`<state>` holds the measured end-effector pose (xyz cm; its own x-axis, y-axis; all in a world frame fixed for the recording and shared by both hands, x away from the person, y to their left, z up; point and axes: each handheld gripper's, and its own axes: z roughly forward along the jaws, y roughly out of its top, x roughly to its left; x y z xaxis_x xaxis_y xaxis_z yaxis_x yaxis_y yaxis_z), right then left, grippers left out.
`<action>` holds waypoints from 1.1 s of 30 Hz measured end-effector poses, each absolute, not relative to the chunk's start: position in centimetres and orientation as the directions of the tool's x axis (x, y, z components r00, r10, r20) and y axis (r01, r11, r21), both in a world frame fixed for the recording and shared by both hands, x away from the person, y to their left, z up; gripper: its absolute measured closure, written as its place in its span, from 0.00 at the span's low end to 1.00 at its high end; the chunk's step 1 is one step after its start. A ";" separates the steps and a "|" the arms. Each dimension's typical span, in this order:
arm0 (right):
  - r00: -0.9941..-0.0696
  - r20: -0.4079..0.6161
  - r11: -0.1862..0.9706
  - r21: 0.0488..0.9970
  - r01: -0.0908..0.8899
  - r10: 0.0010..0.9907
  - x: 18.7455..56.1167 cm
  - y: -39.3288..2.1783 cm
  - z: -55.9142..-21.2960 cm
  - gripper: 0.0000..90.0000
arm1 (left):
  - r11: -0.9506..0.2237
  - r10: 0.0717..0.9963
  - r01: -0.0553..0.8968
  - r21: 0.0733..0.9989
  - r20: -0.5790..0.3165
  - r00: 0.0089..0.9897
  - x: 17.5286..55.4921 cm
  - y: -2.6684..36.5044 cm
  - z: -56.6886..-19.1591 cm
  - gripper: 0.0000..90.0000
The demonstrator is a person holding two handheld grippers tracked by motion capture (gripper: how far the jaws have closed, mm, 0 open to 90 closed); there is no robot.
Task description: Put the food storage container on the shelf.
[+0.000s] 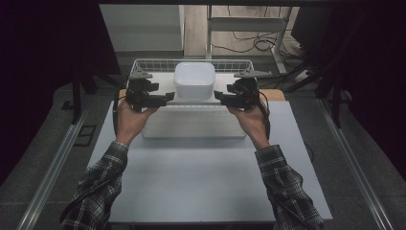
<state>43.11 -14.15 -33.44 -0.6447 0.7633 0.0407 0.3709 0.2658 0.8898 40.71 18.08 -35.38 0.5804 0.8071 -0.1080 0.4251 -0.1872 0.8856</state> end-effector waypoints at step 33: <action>-0.745 0.003 0.345 0.885 0.313 0.667 37.6 -14.6 -38.3 0.04 | -0.271 0.702 0.378 0.885 -0.087 0.707 34.4 16.1 -40.9 0.05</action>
<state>37.61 -14.57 -38.27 -0.7446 0.6675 0.0032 0.3132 0.3451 0.8848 34.44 16.10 -40.91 0.7069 0.7019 -0.0873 0.3781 -0.2707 0.8853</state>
